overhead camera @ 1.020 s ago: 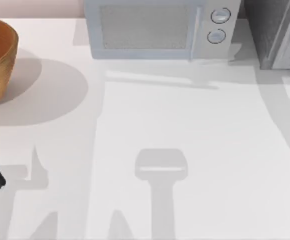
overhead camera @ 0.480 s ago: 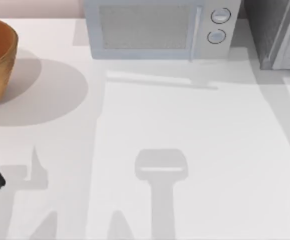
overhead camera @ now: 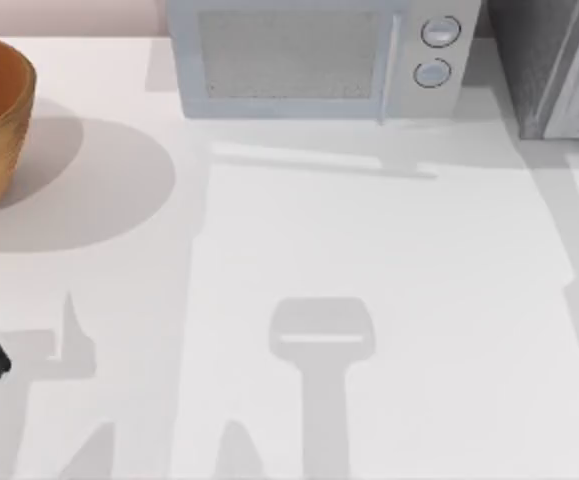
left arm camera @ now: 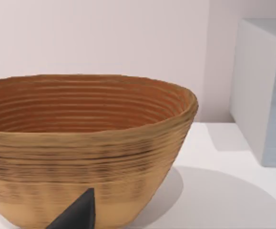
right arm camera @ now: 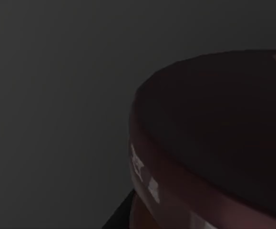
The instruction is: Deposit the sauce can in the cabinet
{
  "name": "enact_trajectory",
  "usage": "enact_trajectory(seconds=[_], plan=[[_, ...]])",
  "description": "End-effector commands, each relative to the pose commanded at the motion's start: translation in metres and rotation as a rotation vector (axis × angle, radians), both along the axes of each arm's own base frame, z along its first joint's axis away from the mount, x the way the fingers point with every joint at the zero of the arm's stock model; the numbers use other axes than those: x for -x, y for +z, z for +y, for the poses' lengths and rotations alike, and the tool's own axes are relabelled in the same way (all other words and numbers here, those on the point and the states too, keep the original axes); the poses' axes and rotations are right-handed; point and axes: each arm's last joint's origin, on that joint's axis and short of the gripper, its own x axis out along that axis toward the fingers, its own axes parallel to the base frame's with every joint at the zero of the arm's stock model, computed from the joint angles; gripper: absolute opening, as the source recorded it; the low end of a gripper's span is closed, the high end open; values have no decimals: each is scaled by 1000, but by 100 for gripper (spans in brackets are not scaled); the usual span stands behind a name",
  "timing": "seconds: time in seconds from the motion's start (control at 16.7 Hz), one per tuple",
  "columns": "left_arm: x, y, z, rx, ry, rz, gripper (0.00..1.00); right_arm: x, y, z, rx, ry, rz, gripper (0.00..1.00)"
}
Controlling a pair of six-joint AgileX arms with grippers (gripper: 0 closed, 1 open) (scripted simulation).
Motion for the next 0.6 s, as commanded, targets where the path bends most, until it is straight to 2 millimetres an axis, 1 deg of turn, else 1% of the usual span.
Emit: enact_trajectory(seconds=[0.18, 0.6], plan=[[0, 0, 0, 0, 0, 0, 100, 0, 0, 0, 0, 0, 0, 0], [0, 0, 0, 0, 0, 0, 100, 0, 0, 0, 0, 0, 0, 53]])
